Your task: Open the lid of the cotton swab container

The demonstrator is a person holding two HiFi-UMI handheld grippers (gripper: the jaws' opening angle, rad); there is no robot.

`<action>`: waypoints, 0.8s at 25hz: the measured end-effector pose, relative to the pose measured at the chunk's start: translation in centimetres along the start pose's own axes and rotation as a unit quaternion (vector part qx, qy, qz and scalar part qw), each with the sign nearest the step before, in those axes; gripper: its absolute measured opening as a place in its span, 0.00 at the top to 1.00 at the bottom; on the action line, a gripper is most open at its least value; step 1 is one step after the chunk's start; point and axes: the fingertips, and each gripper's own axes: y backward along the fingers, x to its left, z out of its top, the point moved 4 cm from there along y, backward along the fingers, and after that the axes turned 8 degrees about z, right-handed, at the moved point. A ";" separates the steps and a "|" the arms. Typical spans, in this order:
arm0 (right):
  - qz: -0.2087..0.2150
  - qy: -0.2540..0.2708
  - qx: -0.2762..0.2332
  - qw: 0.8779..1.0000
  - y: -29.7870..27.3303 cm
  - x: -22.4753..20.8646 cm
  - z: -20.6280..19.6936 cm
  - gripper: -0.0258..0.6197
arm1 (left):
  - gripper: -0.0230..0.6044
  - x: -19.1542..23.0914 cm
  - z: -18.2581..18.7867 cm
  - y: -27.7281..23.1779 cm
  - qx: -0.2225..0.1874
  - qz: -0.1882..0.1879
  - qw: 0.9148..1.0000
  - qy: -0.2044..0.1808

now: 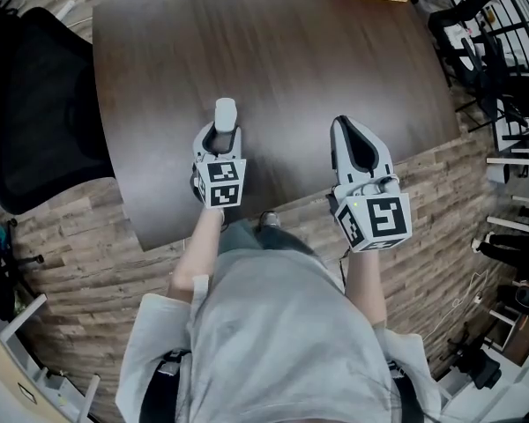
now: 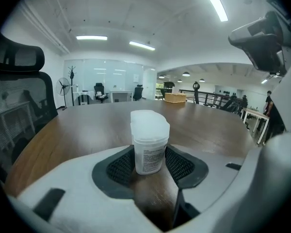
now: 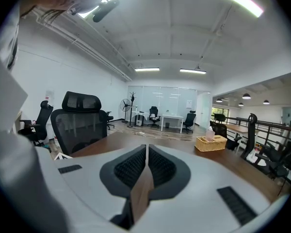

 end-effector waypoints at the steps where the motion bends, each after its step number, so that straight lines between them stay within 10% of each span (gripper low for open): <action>1: -0.001 0.000 0.000 1.000 0.0 0.0 0.0 0.93 | 0.65 0.1 0.0 0.0 0.001 -0.003 1.000 0.000; 20: 0.072 0.011 -0.021 0.997 0.0 0.3 1.9 0.93 | 0.66 -0.2 8.4 6.2 -0.081 -0.118 0.990 -0.007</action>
